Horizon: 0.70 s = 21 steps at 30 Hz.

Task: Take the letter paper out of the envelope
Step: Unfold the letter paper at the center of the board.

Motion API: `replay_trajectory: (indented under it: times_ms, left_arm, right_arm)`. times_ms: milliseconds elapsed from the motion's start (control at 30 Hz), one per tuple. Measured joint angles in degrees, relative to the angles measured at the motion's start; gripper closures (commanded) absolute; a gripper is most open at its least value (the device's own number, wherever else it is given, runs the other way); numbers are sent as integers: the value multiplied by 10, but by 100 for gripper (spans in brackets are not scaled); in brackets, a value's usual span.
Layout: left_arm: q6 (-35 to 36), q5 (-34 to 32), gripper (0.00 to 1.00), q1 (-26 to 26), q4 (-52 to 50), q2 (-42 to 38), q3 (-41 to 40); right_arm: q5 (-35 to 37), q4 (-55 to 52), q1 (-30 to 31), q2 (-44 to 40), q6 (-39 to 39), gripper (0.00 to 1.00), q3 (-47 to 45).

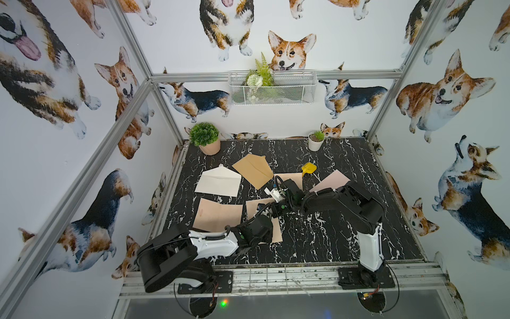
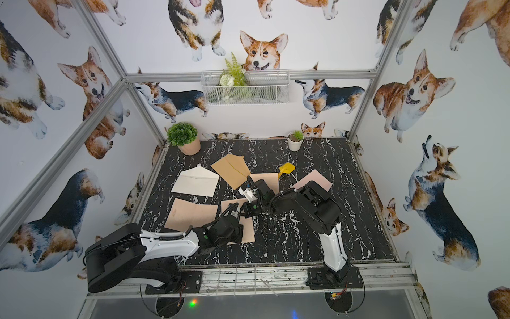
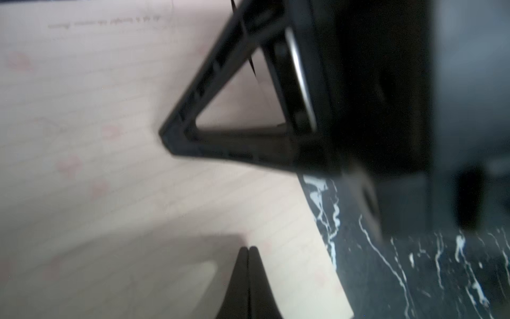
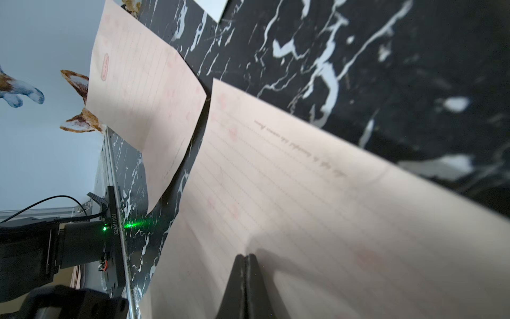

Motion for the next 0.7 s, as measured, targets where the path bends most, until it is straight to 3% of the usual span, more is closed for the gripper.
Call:
replay_trajectory:
  times_ms: [233,467,600,700]
  left_arm:
    - [-2,7,94,0,-30,-17,1]
    - [26,6,84,26,-83,-56,63]
    - [75,14,74,92,-100,-104,106]
    - [117,39,68,192,-97,-120,124]
  right_arm:
    - [35,-37,-10,-12,-19,100,19]
    - [67,-128,-48,-181,-63,86,19]
    - [68,-167,-135,-301,-86,76,-3]
    - [49,-180,-266,-401,-96,63,-38]
